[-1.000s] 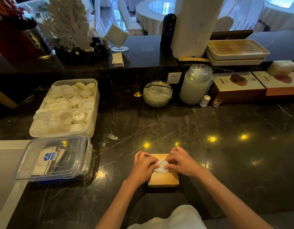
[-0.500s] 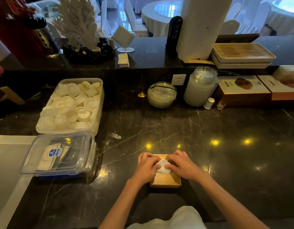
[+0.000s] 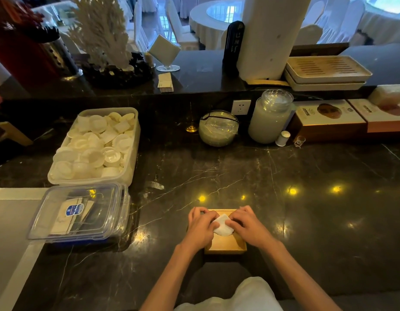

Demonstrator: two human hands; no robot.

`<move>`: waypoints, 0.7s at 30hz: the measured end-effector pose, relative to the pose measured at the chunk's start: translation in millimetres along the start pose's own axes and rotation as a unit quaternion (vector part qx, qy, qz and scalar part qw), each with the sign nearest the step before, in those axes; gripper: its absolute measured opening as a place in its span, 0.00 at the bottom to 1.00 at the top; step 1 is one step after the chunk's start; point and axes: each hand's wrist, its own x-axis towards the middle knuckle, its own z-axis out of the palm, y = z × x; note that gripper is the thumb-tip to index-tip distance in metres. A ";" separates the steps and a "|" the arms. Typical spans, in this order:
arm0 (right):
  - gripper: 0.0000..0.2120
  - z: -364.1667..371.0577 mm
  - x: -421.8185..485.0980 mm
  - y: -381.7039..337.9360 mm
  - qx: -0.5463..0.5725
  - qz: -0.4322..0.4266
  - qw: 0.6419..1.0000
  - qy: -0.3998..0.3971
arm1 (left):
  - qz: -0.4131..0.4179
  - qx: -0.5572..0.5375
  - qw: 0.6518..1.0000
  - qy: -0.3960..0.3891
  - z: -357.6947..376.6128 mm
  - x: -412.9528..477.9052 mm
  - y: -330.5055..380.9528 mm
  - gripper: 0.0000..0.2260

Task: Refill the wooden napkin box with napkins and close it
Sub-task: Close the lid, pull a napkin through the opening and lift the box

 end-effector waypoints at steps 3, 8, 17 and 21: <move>0.09 3.8 0.0 1.1 0.011 0.002 1.000 0.020 | -0.003 0.004 1.000 0.003 1.3 0.5 0.2 0.06; 0.14 4.0 2.8 0.9 0.004 -0.002 1.000 0.016 | -0.002 0.008 0.999 0.039 5.2 1.1 -0.9 0.09; 0.08 6.6 1.6 -1.0 0.055 0.028 0.998 0.031 | -0.032 -0.040 0.998 0.036 2.4 1.8 2.4 0.12; 0.09 9.6 0.8 -3.2 0.078 0.034 0.996 0.041 | -0.028 -0.033 0.998 0.041 6.5 2.1 4.2 0.11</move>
